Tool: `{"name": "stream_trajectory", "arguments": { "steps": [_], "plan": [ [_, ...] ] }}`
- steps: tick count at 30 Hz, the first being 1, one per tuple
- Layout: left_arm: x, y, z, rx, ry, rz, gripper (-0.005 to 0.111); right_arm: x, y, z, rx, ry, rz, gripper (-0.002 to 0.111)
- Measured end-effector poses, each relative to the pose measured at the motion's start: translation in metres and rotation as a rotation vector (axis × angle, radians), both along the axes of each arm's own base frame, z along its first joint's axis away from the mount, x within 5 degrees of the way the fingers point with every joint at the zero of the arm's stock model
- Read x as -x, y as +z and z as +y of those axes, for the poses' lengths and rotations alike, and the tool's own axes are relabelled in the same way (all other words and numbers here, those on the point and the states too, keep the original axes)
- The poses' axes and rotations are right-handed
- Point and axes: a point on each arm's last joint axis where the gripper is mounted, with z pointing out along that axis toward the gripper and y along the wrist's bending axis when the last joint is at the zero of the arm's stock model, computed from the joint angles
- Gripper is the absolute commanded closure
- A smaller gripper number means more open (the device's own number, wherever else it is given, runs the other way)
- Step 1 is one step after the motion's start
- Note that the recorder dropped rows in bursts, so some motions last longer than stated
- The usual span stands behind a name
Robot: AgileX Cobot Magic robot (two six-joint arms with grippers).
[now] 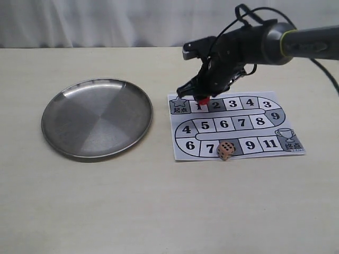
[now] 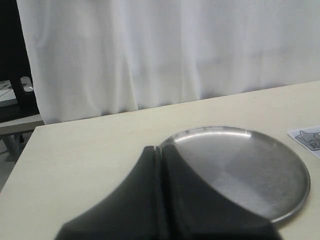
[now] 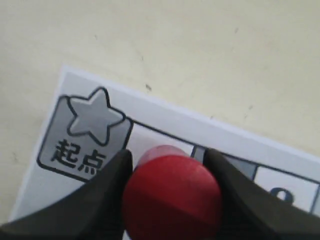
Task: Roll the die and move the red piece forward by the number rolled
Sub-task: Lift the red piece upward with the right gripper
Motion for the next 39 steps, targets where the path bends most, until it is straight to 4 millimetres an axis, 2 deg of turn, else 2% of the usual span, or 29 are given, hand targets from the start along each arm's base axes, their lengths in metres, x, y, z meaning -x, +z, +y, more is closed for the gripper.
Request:
{"name": "stream_trajectory", "arguments": {
  "steps": [3,6,8,10,11,14,21,23,33,39],
  "plan": [
    [0.0,0.0,0.0,0.0,0.0,0.0,0.107,0.004,0.044,-0.002,-0.029,0.003,-0.093,0.104],
    [0.0,0.0,0.0,0.0,0.0,0.0,0.107,0.008,0.079,-0.009,-0.051,-0.007,-0.17,0.104],
    [0.0,0.0,0.0,0.0,0.0,0.0,0.107,0.008,0.092,-0.017,-0.062,-0.026,-0.199,0.104],
    [0.0,0.0,0.0,0.0,0.0,0.0,0.107,0.006,0.094,-0.026,-0.079,-0.054,-0.199,0.104],
    [0.0,0.0,0.0,0.0,0.0,0.0,0.107,0.005,0.093,-0.03,-0.084,-0.068,-0.193,0.104],
    [0.0,0.0,0.0,0.0,0.0,0.0,0.107,0.003,0.071,-0.034,-0.07,-0.079,-0.146,0.104],
    [0.0,0.0,0.0,0.0,0.0,0.0,0.107,-0.001,-0.02,-0.032,-0.02,-0.078,0.022,0.104],
    [0.0,0.0,0.0,0.0,0.0,0.0,0.107,-0.001,-0.037,-0.032,-0.011,-0.079,0.052,0.104],
    [0.0,0.0,0.0,0.0,0.0,0.0,0.107,-0.004,-0.039,-0.031,-0.019,-0.077,0.033,0.104],
    [0.0,0.0,0.0,0.0,0.0,0.0,0.107,-0.004,-0.031,-0.031,-0.004,-0.083,0.066,0.104]
  ]
}}
